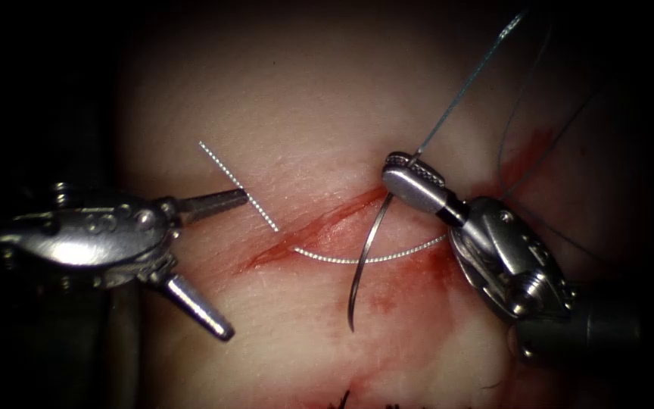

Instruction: Wound Closure

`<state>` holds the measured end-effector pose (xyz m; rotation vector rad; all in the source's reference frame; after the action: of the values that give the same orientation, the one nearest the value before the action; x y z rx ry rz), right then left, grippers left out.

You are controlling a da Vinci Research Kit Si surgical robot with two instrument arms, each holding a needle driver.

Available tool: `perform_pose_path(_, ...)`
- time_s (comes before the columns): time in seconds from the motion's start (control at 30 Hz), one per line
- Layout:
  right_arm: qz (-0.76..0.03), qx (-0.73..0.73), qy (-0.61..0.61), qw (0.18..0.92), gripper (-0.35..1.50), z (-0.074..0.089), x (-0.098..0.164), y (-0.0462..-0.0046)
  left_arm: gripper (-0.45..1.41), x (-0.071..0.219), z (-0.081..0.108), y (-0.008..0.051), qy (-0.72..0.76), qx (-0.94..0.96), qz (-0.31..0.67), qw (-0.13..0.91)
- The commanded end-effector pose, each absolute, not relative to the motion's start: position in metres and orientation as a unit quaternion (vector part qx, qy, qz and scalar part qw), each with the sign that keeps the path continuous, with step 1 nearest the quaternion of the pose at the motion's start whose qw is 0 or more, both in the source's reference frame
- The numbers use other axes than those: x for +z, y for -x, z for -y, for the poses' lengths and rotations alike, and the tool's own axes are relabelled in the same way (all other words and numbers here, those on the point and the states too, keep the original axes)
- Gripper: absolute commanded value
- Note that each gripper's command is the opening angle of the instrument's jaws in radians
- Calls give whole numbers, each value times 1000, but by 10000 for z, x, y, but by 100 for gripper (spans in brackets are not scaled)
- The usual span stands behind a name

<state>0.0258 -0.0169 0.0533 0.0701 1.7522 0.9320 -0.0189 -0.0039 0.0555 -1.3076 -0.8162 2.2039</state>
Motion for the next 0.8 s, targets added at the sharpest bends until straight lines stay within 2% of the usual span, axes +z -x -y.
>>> perform_pose_path(0.03,-737,393,-9,550,-35,161,548,-266,101,566,43,196,474,799,295,223)
perform_pose_path(0.07,-742,381,6,551,-35,160,552,-268,98,571,45,199,475,800,293,221)
perform_pose_path(0.13,-762,330,11,557,-35,156,559,-272,78,582,48,202,471,798,298,227)
perform_pose_path(0.2,-765,326,6,555,-35,150,560,-275,48,590,51,201,462,795,310,242)
perform_pose_path(0.3,-774,315,-13,549,-35,138,554,-278,36,598,52,197,435,801,319,258)
perform_pose_path(0.4,-765,324,18,556,-35,130,549,-278,29,606,49,191,417,814,316,255)
perform_pose_path(0.5,-789,256,-25,558,-35,129,554,-277,-3,607,47,187,416,815,314,254)
perform_pose_path(0.67,-803,162,30,572,-35,126,562,-276,-15,609,47,189,417,817,301,261)
perform_pose_path(0.8,-832,95,111,535,-35,125,562,-275,-20,614,51,193,413,822,282,271)
